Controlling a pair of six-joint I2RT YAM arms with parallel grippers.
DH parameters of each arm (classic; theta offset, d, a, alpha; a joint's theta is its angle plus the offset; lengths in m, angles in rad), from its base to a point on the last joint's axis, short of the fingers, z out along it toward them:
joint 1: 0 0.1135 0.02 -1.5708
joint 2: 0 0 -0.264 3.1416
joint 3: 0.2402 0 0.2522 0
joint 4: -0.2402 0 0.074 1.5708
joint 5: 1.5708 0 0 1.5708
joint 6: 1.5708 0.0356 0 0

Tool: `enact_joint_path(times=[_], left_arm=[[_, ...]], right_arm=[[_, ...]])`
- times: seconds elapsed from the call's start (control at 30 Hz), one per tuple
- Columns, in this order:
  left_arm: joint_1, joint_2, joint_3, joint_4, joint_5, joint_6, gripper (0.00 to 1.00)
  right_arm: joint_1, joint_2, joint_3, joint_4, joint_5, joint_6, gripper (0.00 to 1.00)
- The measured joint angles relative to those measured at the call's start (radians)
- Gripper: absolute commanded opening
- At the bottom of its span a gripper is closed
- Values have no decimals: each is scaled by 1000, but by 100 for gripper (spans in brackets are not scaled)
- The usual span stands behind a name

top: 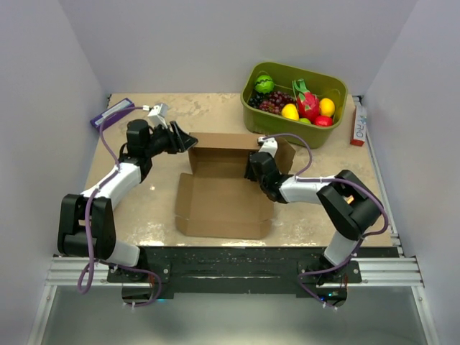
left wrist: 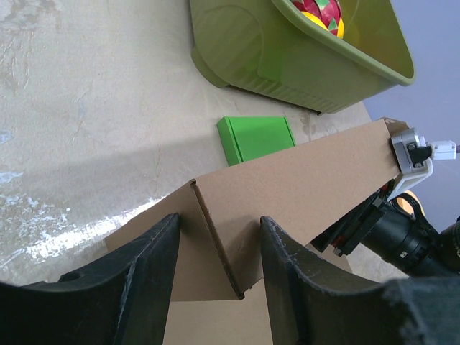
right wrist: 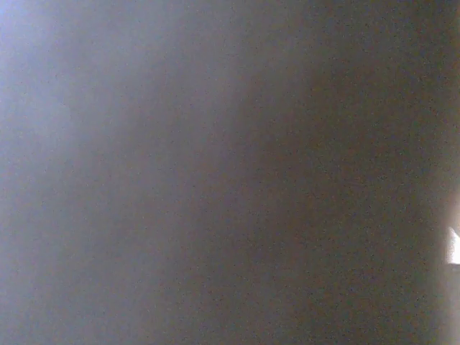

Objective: Fold the paper box

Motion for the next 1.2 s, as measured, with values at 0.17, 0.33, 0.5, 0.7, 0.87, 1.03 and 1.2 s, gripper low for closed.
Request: enact_joint_path(times=[0.17, 0.33, 0.5, 0.7, 0.87, 1.03, 1.2], left_arm=[[0, 0, 0, 0, 0, 0, 52], [-1, 0, 0, -1, 4, 0, 52], [-2, 0, 0, -2, 10, 0, 52], [-2, 0, 0, -3, 12, 0, 52], [-2, 0, 0, -3, 12, -1, 51], [-2, 0, 0, -3, 12, -1, 51], [-2, 0, 0, -3, 12, -1, 51]], right_arm=[[0, 0, 2, -2, 1, 12, 62], [2, -58, -8, -79, -40, 23, 70], [11, -214, -48, -215, -81, 48, 53], [18, -337, -90, -347, -117, 101, 29], [40, -376, -138, -465, -134, 139, 20], [46, -414, -179, -550, -131, 174, 20], [47, -403, -189, -592, -124, 209, 20]])
